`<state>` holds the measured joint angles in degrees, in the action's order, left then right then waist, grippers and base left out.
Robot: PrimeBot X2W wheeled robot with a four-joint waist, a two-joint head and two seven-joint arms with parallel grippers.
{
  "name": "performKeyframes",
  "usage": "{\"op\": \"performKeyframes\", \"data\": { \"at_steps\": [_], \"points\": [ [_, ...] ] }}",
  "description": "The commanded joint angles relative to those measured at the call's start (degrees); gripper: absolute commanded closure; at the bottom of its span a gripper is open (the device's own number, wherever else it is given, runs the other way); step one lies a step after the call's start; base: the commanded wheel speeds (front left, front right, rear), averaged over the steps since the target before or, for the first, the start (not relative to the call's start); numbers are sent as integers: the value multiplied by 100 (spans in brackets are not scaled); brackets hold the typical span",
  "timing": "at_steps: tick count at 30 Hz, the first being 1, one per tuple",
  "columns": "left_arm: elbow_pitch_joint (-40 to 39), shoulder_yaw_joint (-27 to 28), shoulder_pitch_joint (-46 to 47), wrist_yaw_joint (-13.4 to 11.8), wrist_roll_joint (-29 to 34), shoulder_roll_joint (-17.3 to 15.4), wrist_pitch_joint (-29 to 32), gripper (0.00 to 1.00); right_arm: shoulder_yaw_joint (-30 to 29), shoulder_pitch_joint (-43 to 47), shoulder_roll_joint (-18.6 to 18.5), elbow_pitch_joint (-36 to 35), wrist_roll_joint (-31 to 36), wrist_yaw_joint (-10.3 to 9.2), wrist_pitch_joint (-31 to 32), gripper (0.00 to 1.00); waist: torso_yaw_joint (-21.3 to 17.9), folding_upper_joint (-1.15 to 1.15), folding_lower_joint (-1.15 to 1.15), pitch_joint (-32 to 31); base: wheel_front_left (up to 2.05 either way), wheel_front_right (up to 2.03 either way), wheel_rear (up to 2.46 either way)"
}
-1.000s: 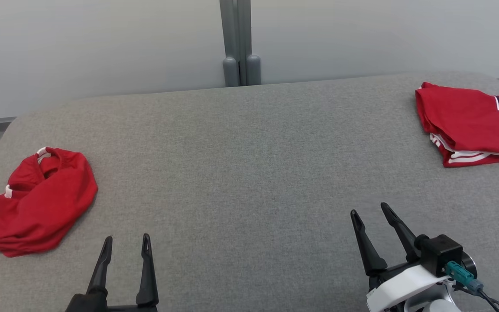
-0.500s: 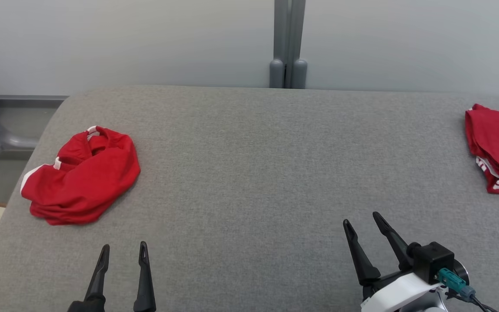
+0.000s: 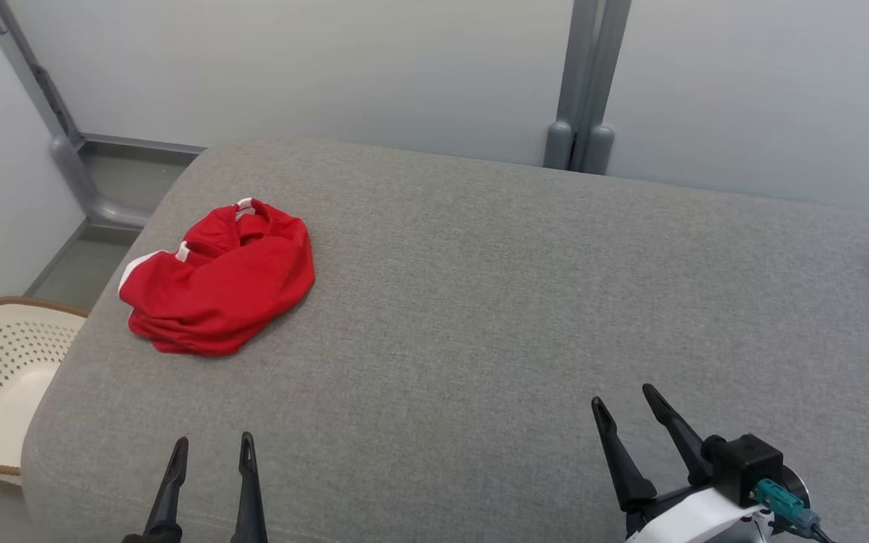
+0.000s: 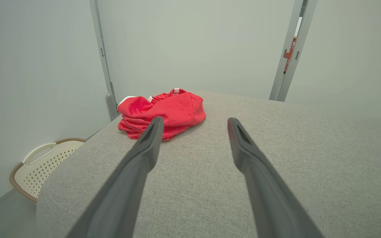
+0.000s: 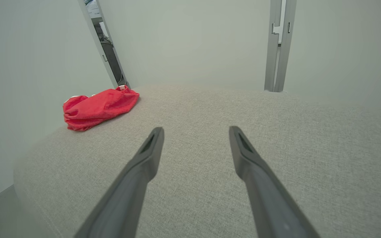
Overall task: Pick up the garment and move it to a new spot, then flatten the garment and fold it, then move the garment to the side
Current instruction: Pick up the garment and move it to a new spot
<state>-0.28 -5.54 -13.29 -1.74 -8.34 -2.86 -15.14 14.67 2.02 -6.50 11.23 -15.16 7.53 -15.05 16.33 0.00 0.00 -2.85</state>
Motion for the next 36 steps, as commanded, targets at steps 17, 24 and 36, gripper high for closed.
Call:
{"op": "performKeyframes", "data": {
  "at_steps": [17,24,36],
  "points": [
    [-32,100,-170,81,131,-7,2,0,20,153,84,44,-50,-8,-16,0,636,0,0,-119,0,0,0],
    [-49,135,-188,110,147,-6,3,0,23,182,102,61,-65,-8,-16,0,775,0,0,-102,0,0,0],
    [-330,83,366,-95,-74,-5,3,0,-72,-115,-252,-96,19,-8,-15,0,821,0,0,679,0,0,0]
  ]
}}
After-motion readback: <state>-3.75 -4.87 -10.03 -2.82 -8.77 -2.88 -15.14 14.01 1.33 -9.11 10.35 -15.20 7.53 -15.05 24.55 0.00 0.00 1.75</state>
